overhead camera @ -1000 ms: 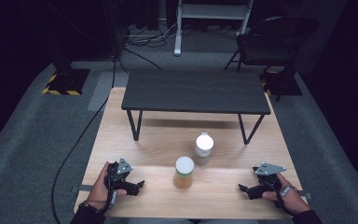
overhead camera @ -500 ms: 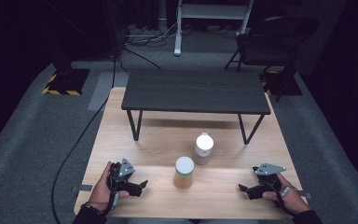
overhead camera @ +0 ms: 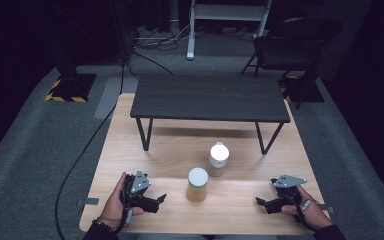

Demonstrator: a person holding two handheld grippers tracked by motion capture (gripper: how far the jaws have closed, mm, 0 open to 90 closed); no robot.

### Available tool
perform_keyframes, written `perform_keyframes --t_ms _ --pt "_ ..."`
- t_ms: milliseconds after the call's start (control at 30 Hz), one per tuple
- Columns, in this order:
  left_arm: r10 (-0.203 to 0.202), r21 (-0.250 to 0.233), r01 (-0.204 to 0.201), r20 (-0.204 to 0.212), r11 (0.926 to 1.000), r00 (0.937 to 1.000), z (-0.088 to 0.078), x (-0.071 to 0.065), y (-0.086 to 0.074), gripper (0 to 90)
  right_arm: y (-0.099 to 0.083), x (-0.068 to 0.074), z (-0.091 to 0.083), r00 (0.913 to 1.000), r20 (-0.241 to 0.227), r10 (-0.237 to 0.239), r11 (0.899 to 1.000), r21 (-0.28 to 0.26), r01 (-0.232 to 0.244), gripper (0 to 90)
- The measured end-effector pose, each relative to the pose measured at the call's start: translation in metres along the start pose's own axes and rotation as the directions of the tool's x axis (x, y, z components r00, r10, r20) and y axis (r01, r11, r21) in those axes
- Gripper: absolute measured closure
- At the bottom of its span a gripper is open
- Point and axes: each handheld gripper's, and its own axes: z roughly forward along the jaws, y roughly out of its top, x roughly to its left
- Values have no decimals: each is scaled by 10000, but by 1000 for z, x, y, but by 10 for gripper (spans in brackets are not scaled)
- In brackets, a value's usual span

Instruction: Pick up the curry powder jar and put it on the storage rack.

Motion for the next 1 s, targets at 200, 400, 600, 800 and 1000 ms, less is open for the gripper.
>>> perform_keyframes --t_ms 200,400,600,800,1000 --pt "67 -163 -64 163 9998 9998 2 -6 4 18 0 0 0 10000 -2 -2 10000 -1 2 0" --pt "111 -240 -103 320 9997 9994 5 -9 7 18 0 0 0 10000 -7 -7 10000 -2 7 0" --pt "89 -263 -76 498 9996 9987 9 -11 9 19 0 0 0 10000 -10 -15 10000 -2 15 0" --pt "48 -369 -22 712 9993 9974 12 -13 14 19 0 0 0 10000 -12 -24 10000 -3 24 0" --pt "1 -474 43 924 9989 9957 17 -17 18 20 0 0 0 10000 -12 -25 10000 -1 25 0"
